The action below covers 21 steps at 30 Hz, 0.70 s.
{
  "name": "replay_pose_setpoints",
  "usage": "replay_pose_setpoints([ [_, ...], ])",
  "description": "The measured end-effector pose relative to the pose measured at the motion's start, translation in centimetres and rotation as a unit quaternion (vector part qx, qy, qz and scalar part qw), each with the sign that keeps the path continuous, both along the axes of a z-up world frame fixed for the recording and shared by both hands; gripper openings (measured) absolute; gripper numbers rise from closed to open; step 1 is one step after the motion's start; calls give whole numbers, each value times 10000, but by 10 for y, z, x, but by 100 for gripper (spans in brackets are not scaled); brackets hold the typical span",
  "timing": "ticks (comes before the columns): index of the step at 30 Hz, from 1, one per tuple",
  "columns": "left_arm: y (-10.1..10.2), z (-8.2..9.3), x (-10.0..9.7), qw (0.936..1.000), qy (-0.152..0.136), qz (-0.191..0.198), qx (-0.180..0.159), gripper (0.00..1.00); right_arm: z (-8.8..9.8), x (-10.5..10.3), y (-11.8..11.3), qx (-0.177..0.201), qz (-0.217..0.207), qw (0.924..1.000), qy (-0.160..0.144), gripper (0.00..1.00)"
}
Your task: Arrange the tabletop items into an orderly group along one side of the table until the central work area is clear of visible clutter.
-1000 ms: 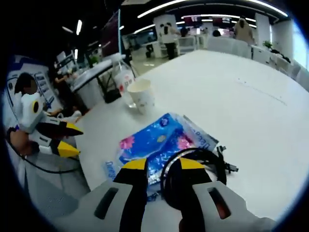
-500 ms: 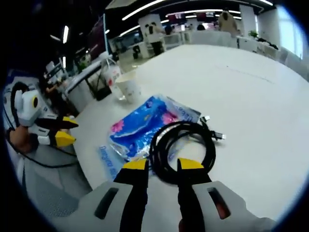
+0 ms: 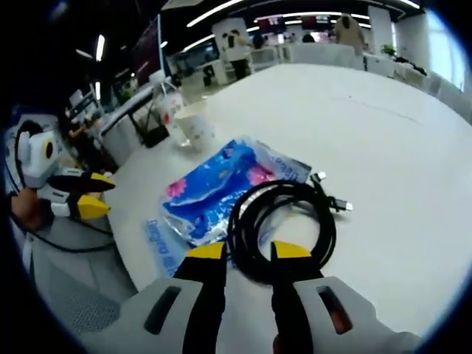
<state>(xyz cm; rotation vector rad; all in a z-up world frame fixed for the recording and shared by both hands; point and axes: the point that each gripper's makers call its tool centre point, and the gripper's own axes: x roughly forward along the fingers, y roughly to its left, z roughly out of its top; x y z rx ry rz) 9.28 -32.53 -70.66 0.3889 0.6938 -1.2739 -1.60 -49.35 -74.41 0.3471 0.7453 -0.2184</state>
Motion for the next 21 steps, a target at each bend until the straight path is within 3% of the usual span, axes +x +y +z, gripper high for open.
replay_pose_setpoints([
  [15, 0, -1, 0, 10000, 41, 23, 16, 35, -16, 6, 3, 202, 6, 9997, 169, 20],
  [21, -1, -2, 0, 10000, 26, 11, 29, 36, -19, 6, -4, 434, -190, 9987, 169, 13],
])
